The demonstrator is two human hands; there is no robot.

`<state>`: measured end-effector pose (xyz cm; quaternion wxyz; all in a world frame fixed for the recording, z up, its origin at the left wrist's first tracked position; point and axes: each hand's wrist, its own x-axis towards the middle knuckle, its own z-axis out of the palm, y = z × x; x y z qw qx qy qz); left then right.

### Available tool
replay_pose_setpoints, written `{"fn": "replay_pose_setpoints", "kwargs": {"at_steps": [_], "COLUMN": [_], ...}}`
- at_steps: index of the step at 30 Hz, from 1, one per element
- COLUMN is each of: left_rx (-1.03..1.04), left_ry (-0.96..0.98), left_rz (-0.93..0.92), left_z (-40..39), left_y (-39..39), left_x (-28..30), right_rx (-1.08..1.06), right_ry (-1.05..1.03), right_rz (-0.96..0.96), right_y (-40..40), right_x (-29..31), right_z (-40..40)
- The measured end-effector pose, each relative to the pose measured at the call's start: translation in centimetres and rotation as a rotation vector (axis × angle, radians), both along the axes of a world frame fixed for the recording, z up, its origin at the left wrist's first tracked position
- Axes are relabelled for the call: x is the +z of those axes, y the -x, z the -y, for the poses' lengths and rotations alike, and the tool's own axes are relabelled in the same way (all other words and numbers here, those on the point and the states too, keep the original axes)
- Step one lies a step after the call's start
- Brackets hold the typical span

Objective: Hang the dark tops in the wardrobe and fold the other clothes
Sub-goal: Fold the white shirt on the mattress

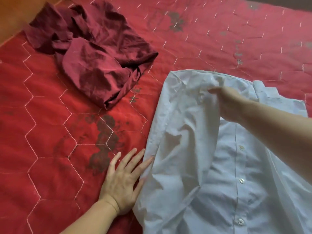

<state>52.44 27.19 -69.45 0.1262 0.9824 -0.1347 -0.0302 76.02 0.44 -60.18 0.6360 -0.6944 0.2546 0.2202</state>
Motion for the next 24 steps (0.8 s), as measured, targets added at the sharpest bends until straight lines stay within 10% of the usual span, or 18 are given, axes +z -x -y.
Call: {"fn": "replay_pose_setpoints", "kwargs": {"at_steps": [4,11,18,24], "left_rx": [0.024,0.051,0.239,0.386], "left_ry": [0.033,0.081,0.287,0.589], "left_rz": [0.035,0.039,-0.005,-0.371], "left_z": [0.1,0.1,1.2,2.8], "left_y": [0.0,-0.2,0.2,3.4], "left_x": [0.1,0.2,2.6,4.5], "right_rx": [-0.088,0.292,0.059,0.237], "right_ry": [0.36,0.749,0.34,0.522], "right_rz": [0.005,0.711,0.127,0.073], "right_y": [1.3,17.8,33.8,37.3], "right_x": [-3.5,-2.5,-3.1,-2.3], "right_z": [1.3,-2.1,-6.8,-10.3]}}
